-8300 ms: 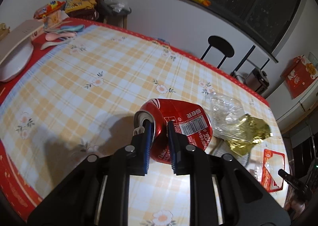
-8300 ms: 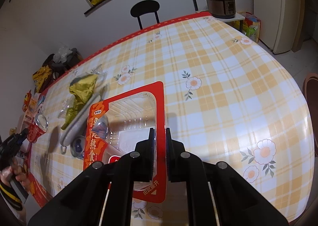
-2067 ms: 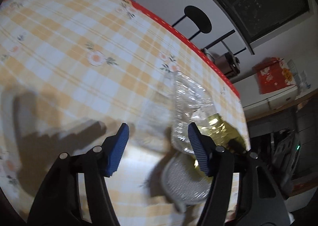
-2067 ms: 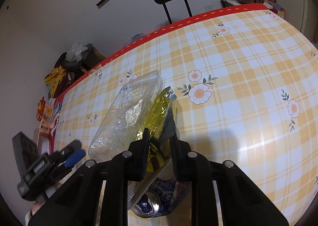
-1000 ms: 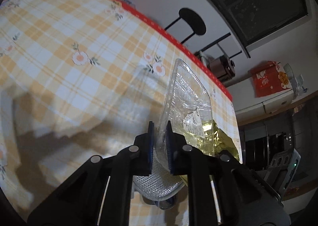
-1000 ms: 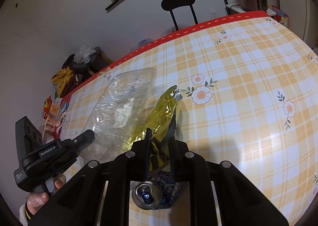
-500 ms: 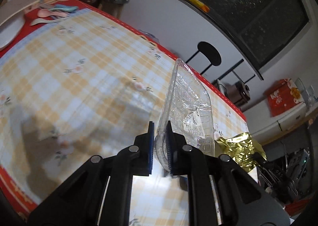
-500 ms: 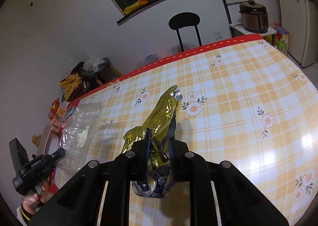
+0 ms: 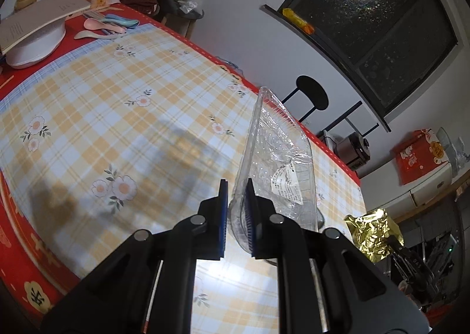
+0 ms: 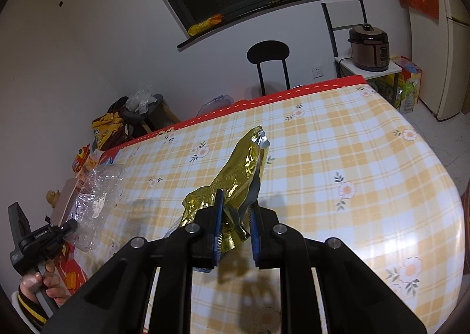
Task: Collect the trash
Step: 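Lift the gold foil and the clear container off the table with both tools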
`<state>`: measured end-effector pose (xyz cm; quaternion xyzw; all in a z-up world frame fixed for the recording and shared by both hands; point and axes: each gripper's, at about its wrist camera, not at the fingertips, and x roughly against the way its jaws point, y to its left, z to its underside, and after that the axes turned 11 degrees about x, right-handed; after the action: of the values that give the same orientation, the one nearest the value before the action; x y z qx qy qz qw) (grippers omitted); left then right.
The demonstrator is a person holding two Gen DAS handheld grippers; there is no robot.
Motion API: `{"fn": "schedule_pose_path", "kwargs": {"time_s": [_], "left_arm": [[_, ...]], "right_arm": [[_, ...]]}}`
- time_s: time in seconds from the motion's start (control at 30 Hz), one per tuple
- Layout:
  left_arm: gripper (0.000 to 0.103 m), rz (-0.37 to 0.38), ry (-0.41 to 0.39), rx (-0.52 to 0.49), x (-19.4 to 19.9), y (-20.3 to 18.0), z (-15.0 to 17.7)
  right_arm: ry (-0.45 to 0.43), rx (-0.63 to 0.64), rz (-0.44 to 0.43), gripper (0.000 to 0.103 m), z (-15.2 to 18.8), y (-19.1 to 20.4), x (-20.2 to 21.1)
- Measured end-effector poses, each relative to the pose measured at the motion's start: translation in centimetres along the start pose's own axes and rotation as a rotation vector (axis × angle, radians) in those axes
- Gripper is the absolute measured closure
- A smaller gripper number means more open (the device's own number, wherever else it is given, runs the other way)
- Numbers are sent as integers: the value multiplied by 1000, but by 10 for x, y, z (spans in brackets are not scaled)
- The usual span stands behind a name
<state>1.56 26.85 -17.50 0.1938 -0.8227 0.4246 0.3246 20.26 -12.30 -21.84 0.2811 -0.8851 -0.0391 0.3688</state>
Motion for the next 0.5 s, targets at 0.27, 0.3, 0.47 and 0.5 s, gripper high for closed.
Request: {"fn": "schedule_pose_path", "kwargs": {"time_s": [0.27,0.3,0.47,0.5], "left_arm": [[88,43,5,-61,2,-54,29],[88,47,9,-66,0,-60,33],[88,65,35,-91,-10,-88,55],[88,69,42,-97,-12,-94,60]], "right_arm": [[-27,-46,33,86,16,-52,37],[-29,-54,40,86,18,-59,42],[-42,-90,90,86,30,-100,66],[-44,-97,102,86,33,-109,71]]}}
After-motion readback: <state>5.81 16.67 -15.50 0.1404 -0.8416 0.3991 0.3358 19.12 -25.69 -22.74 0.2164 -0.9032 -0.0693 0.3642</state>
